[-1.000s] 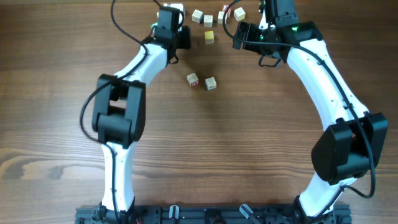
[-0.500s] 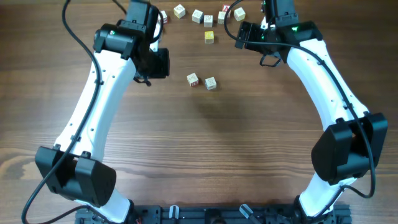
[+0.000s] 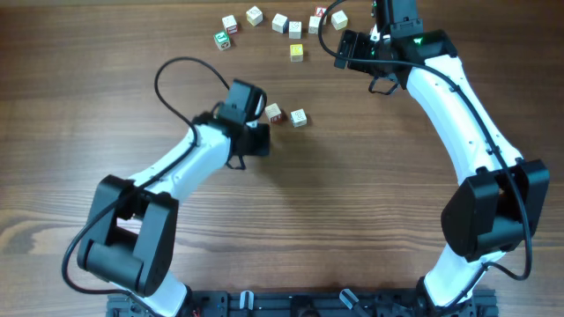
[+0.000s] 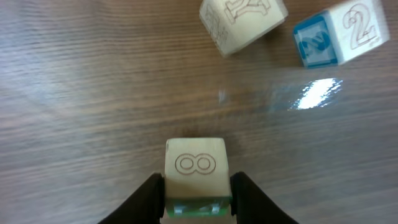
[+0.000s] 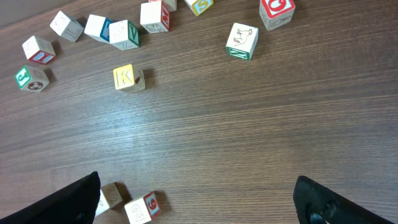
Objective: Form a circle
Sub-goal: 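Lower the 8 block near the Y and 2 blocks and release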
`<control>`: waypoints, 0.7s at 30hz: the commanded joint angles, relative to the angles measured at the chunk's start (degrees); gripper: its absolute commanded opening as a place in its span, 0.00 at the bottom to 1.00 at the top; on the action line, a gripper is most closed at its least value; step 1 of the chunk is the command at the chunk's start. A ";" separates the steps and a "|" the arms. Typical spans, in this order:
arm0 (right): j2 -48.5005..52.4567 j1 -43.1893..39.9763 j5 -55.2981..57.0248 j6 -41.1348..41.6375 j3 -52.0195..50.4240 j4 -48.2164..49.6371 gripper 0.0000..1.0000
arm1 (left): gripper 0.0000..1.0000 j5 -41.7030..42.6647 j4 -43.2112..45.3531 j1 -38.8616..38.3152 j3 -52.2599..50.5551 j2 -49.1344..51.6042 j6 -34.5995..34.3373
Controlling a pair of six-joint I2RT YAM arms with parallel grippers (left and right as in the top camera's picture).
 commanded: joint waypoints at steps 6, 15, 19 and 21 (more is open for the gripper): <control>0.66 0.09 1.40 0.76 -0.11 0.07 1.00 | 0.48 0.81 7.72 -0.24 -5.14 -0.15 -0.28; 0.66 0.13 1.40 0.76 -0.11 -1.05 1.00 | 0.63 0.83 12.07 -0.24 -5.14 -0.15 -0.28; 0.66 0.13 1.40 0.76 -0.79 -0.98 1.00 | 0.63 0.83 10.23 -0.24 -5.14 -0.24 -0.28; 0.66 0.13 1.42 0.76 -1.42 -0.96 1.00 | 0.64 0.83 8.48 -0.24 -5.14 -0.24 -0.31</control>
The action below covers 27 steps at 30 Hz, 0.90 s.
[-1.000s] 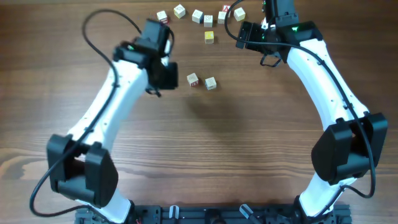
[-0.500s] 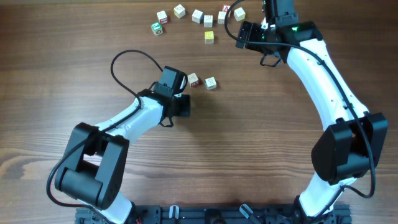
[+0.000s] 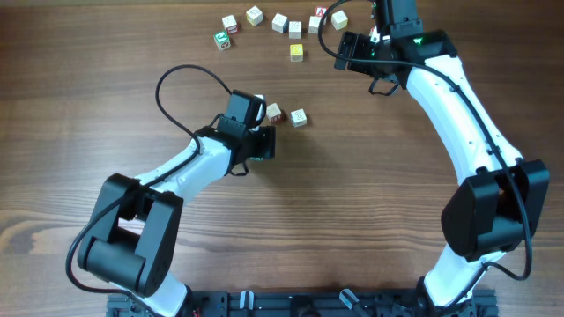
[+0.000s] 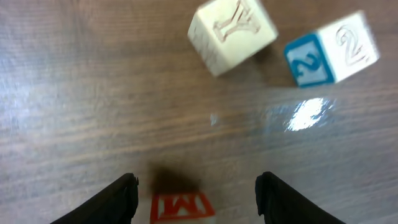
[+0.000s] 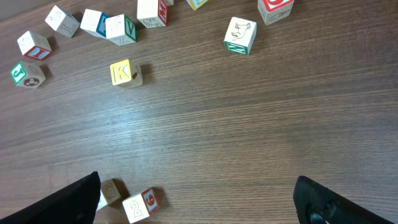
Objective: Form a circle
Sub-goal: 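Lower the 8 block near the Y and 2 blocks and release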
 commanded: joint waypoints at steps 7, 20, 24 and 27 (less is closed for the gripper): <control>0.70 0.13 1.40 0.79 -3.26 0.55 0.99 | 0.34 0.42 -4.17 0.00 -0.15 -0.20 -0.09; 0.70 0.13 1.40 0.79 -3.48 0.68 1.00 | 0.38 -0.42 2.38 -0.02 -0.15 -0.20 0.35; 0.70 0.13 1.40 0.81 -3.48 0.68 0.99 | 0.45 -0.42 2.27 0.00 -0.15 -0.20 0.35; 0.70 0.13 1.22 0.81 -3.48 0.70 1.00 | 0.53 -0.42 2.27 -0.02 -0.15 -0.20 0.35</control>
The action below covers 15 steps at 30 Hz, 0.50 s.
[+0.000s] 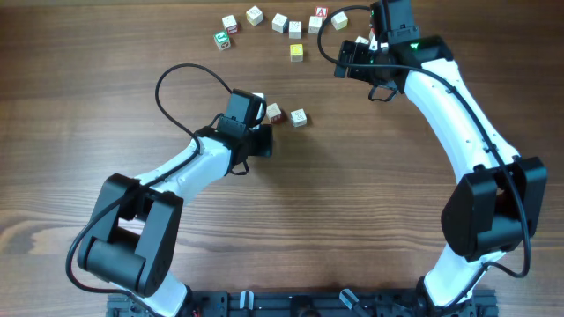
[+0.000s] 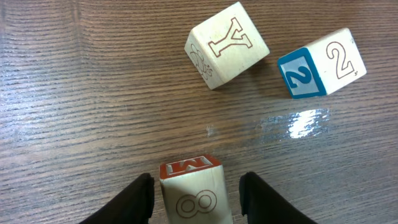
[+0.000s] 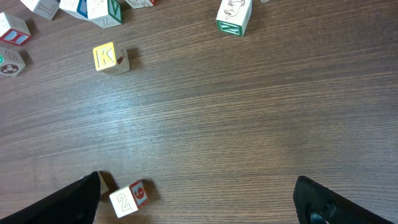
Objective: Form a circle
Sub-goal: 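Lower the 8 block near the Y and 2 blocks and release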
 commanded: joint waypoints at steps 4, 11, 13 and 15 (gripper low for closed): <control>0.70 0.13 0.83 2.78 -0.48 0.17 1.00 | 0.60 -0.17 0.87 0.00 -0.07 -0.26 0.22; 0.70 0.15 -9.29 7.17 -0.50 0.61 1.00 | 0.75 -0.20 1.05 0.00 2.58 -4.24 0.22; 0.70 0.26 -9.44 14.64 -0.98 0.55 0.99 | 0.81 -0.26 1.81 0.28 3.26 -6.21 0.22; 0.70 0.66 -9.40 21.57 -1.90 0.55 0.99 | 0.83 -1.40 3.23 1.01 3.26 -7.69 0.20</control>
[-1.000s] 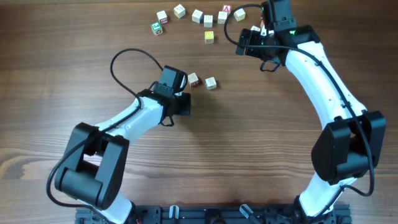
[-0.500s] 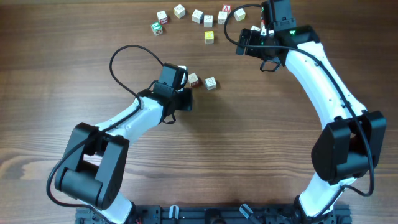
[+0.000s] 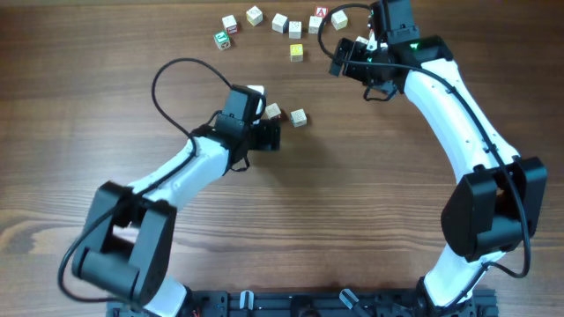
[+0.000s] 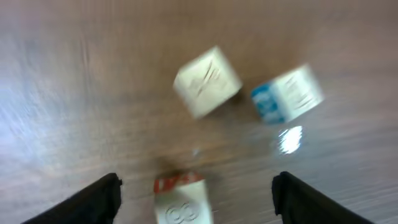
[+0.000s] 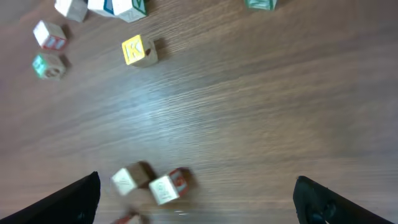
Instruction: Form a circle
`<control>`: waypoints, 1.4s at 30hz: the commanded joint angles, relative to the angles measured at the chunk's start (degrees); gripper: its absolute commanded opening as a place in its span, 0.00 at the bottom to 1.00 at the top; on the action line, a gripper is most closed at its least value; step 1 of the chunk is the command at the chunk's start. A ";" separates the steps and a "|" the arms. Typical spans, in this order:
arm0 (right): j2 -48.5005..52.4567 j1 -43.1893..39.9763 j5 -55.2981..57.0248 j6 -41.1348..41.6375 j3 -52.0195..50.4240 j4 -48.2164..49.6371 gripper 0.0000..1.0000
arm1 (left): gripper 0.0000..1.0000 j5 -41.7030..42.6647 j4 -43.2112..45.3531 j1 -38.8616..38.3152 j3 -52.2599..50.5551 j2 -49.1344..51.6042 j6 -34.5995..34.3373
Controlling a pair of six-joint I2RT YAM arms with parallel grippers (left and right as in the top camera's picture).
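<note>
The 8 block [image 4: 182, 200], its red M face turned away, lies on the table between the fingers of my left gripper [image 4: 198, 194], which stands wide open; this view is blurred. Just ahead sit the Y block [image 4: 207, 81] and the blue 2 block [image 4: 287, 93], seen from above as Y block [image 3: 273, 111] and 2 block [image 3: 299, 116]. Several blocks form an arc [image 3: 280, 21] at the far edge. A yellow K block [image 5: 138, 50] sits below the arc. My right gripper [image 5: 199, 202] hangs open and empty over bare wood.
The left arm's black cable [image 3: 172, 75] loops over the table to the left of the blocks. The right arm [image 3: 458, 114] reaches in from the right side. The wooden table [image 3: 370, 202] stretches wide in front.
My left gripper's fingers stood close on both sides of the 8 block; now they are spread much wider and the view is blurred. The right wrist view has shifted, showing more of the Y and 2 blocks.
My left gripper was shut on the 8 block near the Y and 2 blocks. Then it was open with the block on the table, red M face showing. Then its fingers flanked the block closely, and now stand wide. My right gripper stayed open throughout.
</note>
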 commanded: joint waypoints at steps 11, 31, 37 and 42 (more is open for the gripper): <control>0.70 5.31 -2.43 26.12 -11.78 9.77 1.00 | 1.00 -5.31 7.82 12.28 1.99 -5.25 -13.68; 9.03 9.14 -6.62 33.77 -14.64 17.92 0.89 | 1.00 -5.33 8.24 13.97 1.97 0.15 -13.73; 9.35 9.14 -8.81 38.47 -14.64 17.59 0.82 | 1.00 -5.33 8.46 13.97 1.97 0.15 -13.73; 10.69 9.14 -9.97 41.99 -14.64 18.10 0.76 | 1.00 -5.33 8.50 13.97 1.97 0.15 -13.73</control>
